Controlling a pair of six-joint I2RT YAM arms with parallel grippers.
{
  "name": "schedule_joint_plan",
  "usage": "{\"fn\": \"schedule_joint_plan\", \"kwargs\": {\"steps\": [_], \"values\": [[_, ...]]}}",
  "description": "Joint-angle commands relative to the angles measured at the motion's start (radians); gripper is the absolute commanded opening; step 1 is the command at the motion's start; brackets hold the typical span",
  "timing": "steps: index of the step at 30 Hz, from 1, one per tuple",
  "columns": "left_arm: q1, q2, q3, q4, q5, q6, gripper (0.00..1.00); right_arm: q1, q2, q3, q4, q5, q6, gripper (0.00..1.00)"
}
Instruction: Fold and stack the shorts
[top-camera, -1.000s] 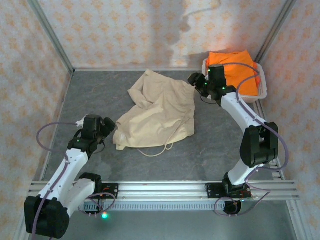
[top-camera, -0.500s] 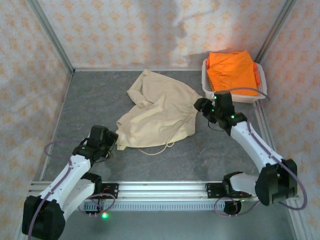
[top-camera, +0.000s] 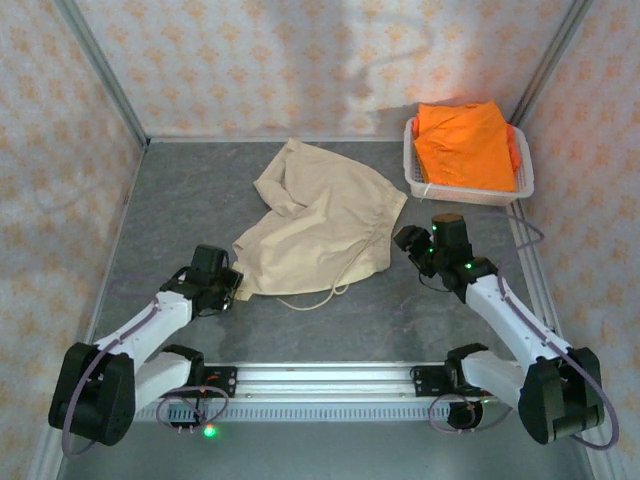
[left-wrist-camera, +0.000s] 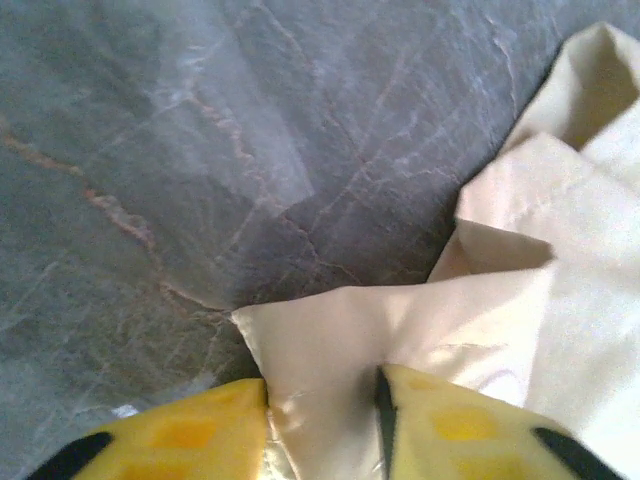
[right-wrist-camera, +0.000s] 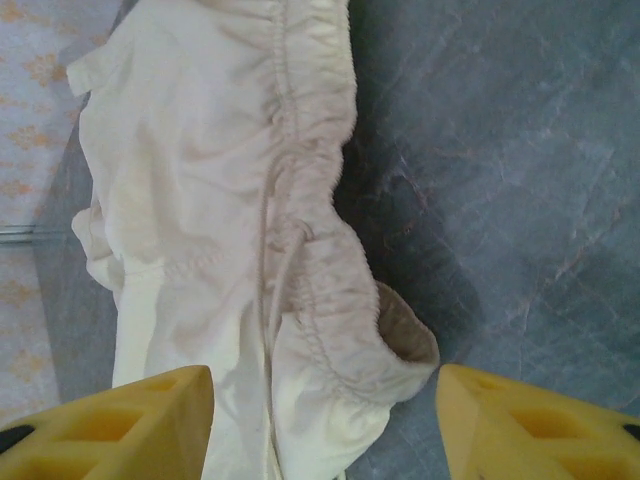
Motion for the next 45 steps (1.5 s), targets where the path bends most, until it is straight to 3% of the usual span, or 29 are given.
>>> {"fn": "schedule_joint_plan", "kwargs": {"steps": [1, 5, 7, 17, 26, 37, 40, 45], "values": [[-0.009, 0.017, 0.065, 0.022, -0.023, 0.039, 0.24, 0.0, -0.046, -0.069, 0.039, -0.037, 0.099, 0.6], [-0.009, 0.016, 0.103, -0.005, -0.029, 0.088, 0.05, 0.016, -0.079, -0.133, 0.062, -0.055, 0.16, 0.6], [-0.009, 0.005, 0.132, -0.024, -0.028, 0.117, 0.0, 0.028, -0.078, -0.148, 0.078, -0.064, 0.189, 0.6], [-0.016, -0.057, 0.328, -0.268, -0.101, 0.349, 0.0, 0.116, -0.028, -0.177, 0.155, -0.032, 0.323, 0.6], [-0.023, -0.058, 0.253, -0.195, -0.074, 0.313, 0.0, 0.206, 0.137, -0.185, 0.317, -0.017, 0.439, 0.56], [-0.03, -0.037, 0.249, -0.187, -0.08, 0.325, 0.0, 0.21, 0.347, -0.145, 0.492, -0.019, 0.466, 0.47], [-0.03, -0.037, 0.252, -0.189, -0.081, 0.332, 0.0, 0.21, 0.387, -0.12, 0.487, -0.018, 0.447, 0.43], [-0.03, -0.035, 0.261, -0.193, -0.089, 0.345, 0.0, 0.206, 0.445, -0.091, 0.481, -0.018, 0.418, 0.26]]}}
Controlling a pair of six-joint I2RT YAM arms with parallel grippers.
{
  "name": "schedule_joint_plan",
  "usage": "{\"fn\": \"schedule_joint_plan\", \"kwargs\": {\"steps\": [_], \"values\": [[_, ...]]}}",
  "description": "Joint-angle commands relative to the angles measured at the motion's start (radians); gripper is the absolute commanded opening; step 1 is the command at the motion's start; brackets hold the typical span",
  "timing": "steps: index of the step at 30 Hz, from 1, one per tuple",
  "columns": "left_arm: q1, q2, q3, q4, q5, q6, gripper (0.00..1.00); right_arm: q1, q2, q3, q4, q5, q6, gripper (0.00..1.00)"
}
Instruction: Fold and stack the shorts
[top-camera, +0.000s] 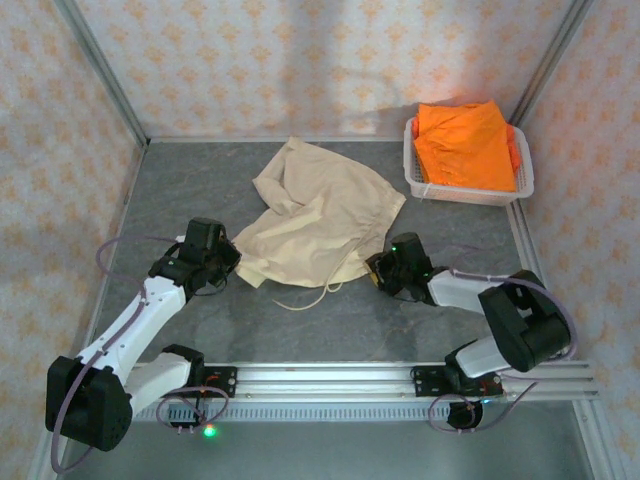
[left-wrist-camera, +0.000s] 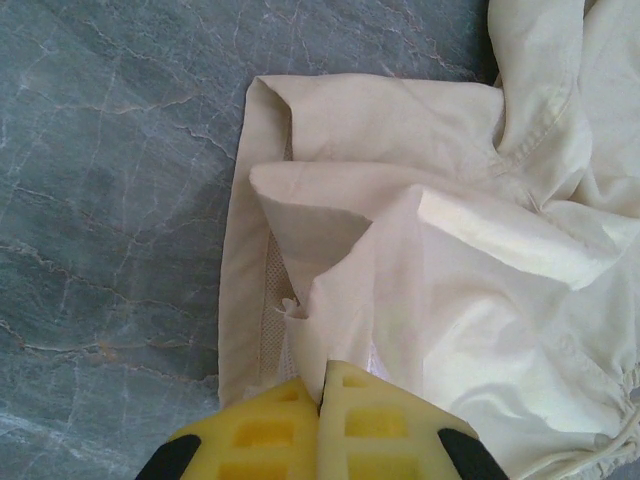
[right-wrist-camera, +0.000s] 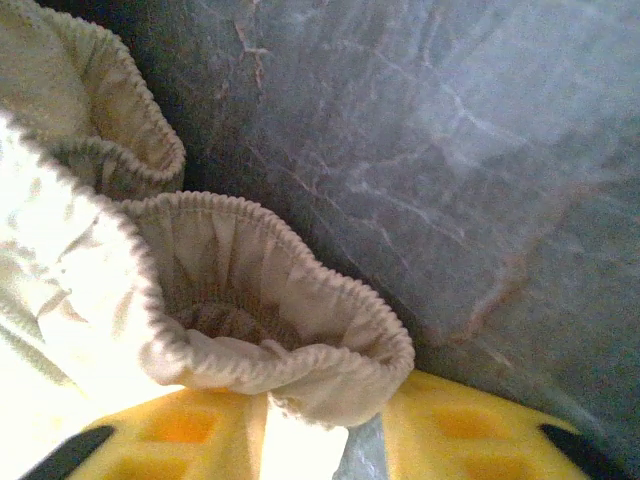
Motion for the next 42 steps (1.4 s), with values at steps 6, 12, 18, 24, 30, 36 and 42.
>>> {"fn": "schedule_joint_plan", "kwargs": {"steps": [6, 12, 18, 24, 30, 36, 42], "values": [[-0.006, 0.004, 0.038, -0.04, -0.06, 0.068, 0.0, -0.019, 0.018, 0.115, -0.077, 0.04, -0.116, 0.02], [-0.006, 0.01, 0.164, -0.139, -0.142, 0.167, 0.0, -0.053, -0.072, 0.259, -0.26, 0.057, -0.257, 0.0], [-0.007, 0.002, 0.315, -0.252, -0.276, 0.286, 0.0, -0.096, -0.155, 0.494, -0.53, 0.089, -0.455, 0.0], [-0.006, -0.027, 0.4, -0.265, -0.285, 0.405, 0.0, -0.115, -0.174, 0.652, -0.651, 0.077, -0.556, 0.0], [-0.006, -0.053, 0.445, -0.264, -0.282, 0.468, 0.0, -0.114, -0.14, 0.752, -0.677, 0.026, -0.584, 0.0], [-0.006, -0.045, 0.405, -0.254, -0.286, 0.444, 0.0, -0.114, -0.088, 0.783, -0.711, -0.005, -0.623, 0.0], [-0.006, 0.034, 0.408, -0.207, -0.318, 0.42, 0.0, -0.115, 0.019, 0.864, -0.705, -0.022, -0.66, 0.0]]}}
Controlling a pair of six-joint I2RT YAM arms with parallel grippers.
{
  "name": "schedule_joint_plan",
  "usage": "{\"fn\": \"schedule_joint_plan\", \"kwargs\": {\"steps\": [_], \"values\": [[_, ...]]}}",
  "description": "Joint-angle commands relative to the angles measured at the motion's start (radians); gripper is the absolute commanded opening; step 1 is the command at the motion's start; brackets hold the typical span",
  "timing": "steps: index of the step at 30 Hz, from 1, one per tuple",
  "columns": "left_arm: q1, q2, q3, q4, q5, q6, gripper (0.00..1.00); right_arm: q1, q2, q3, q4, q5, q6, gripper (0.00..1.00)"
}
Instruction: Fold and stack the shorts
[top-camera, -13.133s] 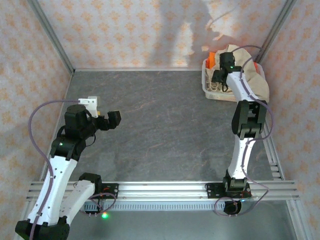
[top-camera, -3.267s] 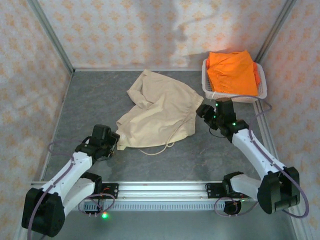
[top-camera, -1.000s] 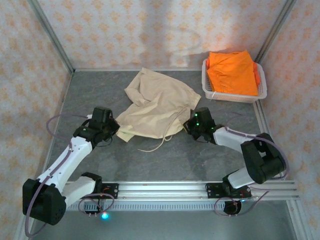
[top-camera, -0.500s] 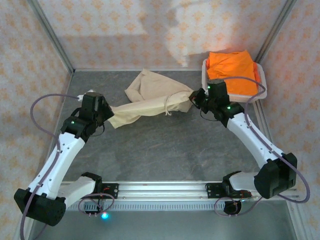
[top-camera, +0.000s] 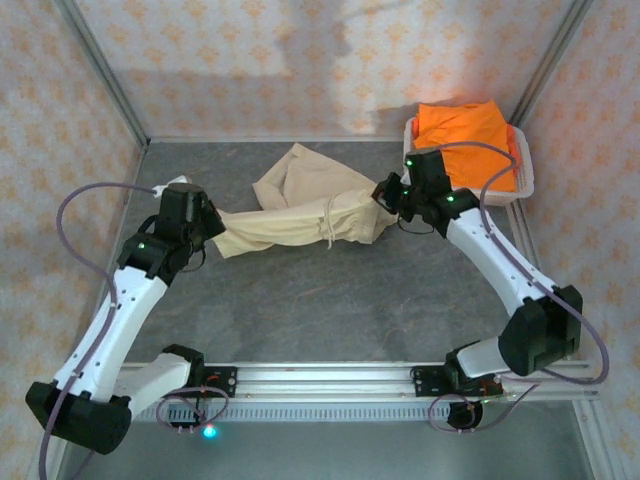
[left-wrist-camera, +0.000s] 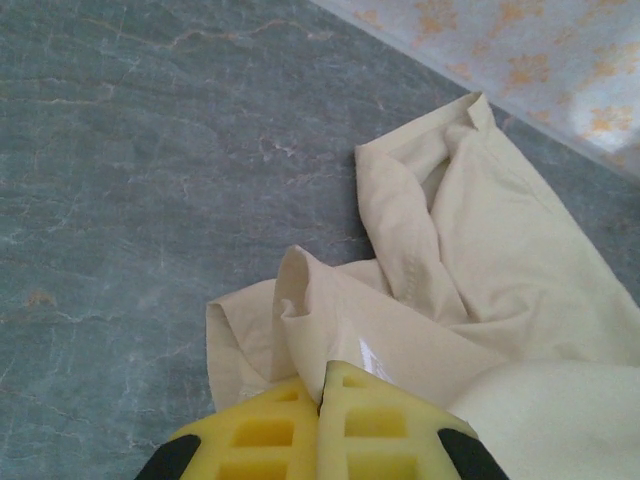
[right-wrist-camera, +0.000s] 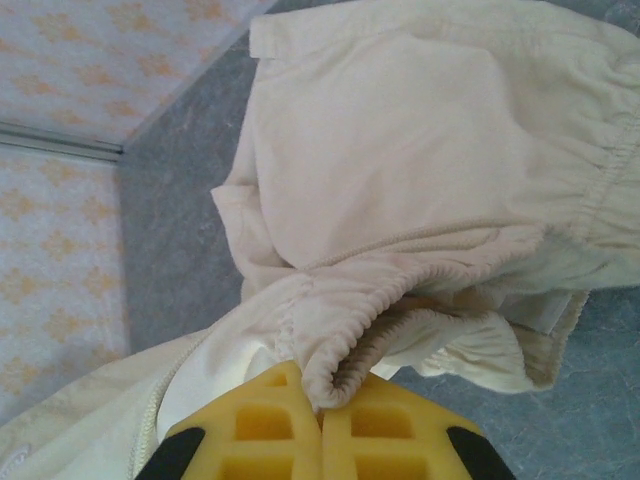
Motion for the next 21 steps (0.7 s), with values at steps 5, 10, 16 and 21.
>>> {"fn": "schedule_joint_plan", "kwargs": {"steps": [5, 10, 16, 21], "values": [[0.008, 0.205, 0.209, 0.04, -0.166, 0.039, 0.0, -0.011, 0.249, 0.388, -0.068, -0.002, -0.131, 0.0], [0.077, 0.415, 0.593, -0.038, -0.159, 0.097, 0.0, -0.014, 0.466, 0.858, -0.208, -0.028, -0.208, 0.0], [0.087, 0.378, 0.898, -0.051, -0.224, 0.201, 0.0, -0.022, 0.499, 1.179, -0.24, -0.067, -0.279, 0.0], [0.086, 0.103, 0.599, 0.131, -0.181, 0.22, 0.0, -0.024, 0.331, 0.913, -0.124, -0.133, -0.325, 0.0]]}}
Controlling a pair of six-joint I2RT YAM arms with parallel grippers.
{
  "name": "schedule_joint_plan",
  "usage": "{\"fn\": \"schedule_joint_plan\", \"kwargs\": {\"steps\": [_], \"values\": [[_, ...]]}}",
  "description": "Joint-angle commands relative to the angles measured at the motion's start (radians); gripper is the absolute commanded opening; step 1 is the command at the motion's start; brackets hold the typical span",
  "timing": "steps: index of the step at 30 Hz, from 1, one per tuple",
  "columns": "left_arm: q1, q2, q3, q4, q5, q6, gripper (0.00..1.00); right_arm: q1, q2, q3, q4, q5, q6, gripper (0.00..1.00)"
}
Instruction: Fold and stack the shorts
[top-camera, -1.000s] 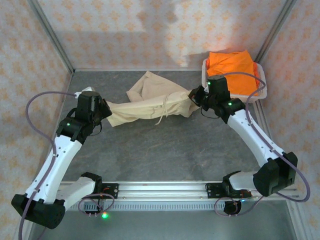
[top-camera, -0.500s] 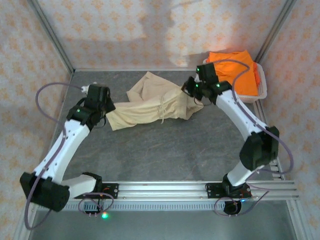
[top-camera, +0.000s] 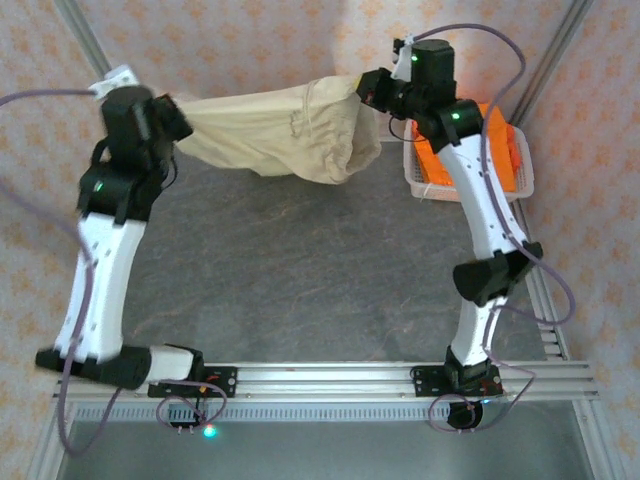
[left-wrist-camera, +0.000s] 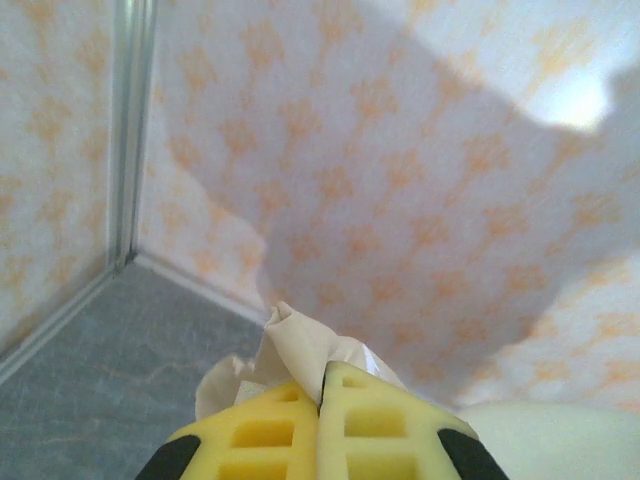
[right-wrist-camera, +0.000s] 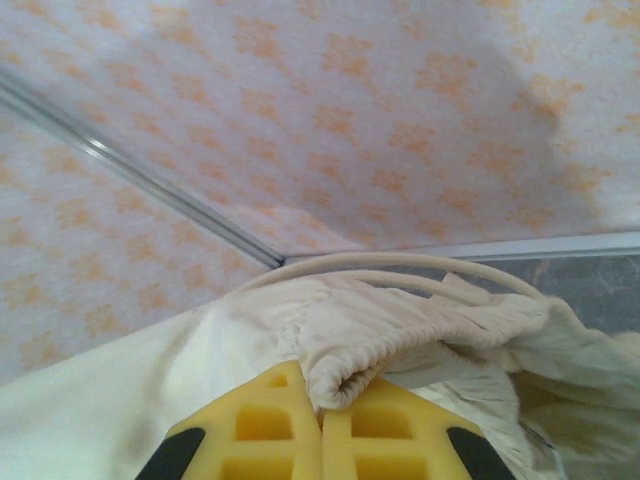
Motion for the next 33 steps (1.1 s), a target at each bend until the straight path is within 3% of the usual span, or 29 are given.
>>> {"fn": "schedule_joint_plan", "kwargs": {"steps": [1, 5, 10, 14, 18, 23, 28, 33], "values": [[0.002, -0.203, -0.227, 0.124, -0.004, 0.03, 0.0, -0.008, -0.142, -0.213, 0.1, -0.072, -0.07, 0.0], [-0.004, -0.411, -0.616, 0.163, 0.033, -0.101, 0.0, 0.01, -0.328, -0.635, 0.207, -0.105, -0.105, 0.0], [-0.05, -0.596, -1.04, 0.145, 0.014, -0.322, 0.0, 0.103, -0.507, -1.078, 0.23, -0.045, -0.137, 0.0], [-0.081, -0.685, -1.192, 0.044, -0.051, -0.43, 0.0, 0.2, -0.559, -1.355, 0.281, -0.054, -0.051, 0.0], [-0.087, -0.729, -1.193, -0.023, -0.065, -0.43, 0.0, 0.251, -0.587, -1.501, 0.31, -0.041, 0.059, 0.01], [-0.088, -0.706, -1.123, -0.047, -0.105, -0.38, 0.0, 0.267, -0.632, -1.543, 0.335, -0.019, 0.161, 0.02], [-0.088, -0.564, -0.944, -0.031, -0.14, -0.271, 0.0, 0.268, -0.663, -1.447, 0.295, 0.015, 0.207, 0.0], [-0.09, -0.39, -0.715, -0.015, -0.164, -0.174, 0.0, 0.262, -0.666, -1.273, 0.155, 0.169, 0.147, 0.0]]}}
